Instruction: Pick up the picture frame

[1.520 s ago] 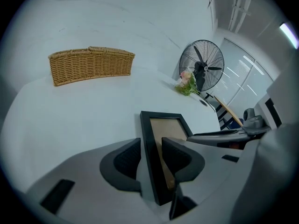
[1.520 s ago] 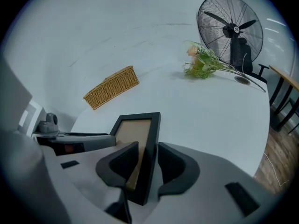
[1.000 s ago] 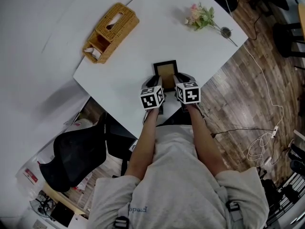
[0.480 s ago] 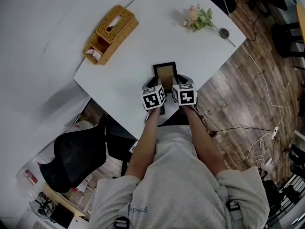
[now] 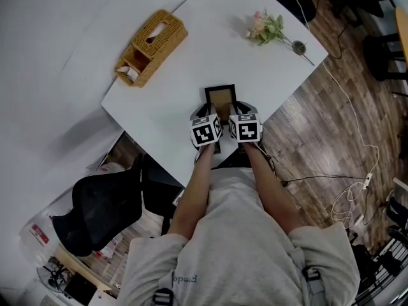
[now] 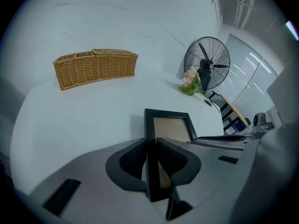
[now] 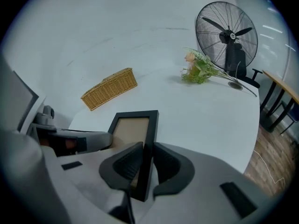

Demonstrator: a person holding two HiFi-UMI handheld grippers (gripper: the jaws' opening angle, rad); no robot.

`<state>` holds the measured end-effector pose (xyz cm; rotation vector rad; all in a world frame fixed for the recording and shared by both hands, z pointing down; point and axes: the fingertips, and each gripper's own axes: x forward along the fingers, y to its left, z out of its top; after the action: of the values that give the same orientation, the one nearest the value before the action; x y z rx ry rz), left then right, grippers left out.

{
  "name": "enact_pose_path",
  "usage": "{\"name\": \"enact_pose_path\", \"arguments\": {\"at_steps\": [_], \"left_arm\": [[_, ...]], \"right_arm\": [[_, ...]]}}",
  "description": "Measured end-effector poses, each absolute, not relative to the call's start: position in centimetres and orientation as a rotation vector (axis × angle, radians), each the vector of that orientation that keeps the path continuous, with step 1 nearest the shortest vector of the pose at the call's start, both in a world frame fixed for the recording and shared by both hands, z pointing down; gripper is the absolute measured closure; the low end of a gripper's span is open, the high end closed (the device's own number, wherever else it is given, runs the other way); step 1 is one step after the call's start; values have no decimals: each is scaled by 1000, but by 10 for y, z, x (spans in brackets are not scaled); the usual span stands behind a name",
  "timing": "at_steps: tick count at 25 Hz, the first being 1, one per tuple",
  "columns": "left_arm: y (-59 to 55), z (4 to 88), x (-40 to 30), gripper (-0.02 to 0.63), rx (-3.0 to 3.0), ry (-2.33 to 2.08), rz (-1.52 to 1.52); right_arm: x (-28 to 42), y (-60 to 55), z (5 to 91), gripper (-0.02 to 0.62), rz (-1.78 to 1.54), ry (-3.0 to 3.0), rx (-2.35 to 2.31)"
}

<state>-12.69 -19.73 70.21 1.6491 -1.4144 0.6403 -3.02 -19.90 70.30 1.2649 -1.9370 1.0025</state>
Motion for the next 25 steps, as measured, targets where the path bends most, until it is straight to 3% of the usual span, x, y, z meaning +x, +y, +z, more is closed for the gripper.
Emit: {"name": "enact_pose_path", "arguments": {"at_steps": [25], "left_arm": [[-248, 555, -139, 520, 1956, -1617, 418]], "right_arm": [[-41, -251, 566, 523, 775, -2224, 1437]]}}
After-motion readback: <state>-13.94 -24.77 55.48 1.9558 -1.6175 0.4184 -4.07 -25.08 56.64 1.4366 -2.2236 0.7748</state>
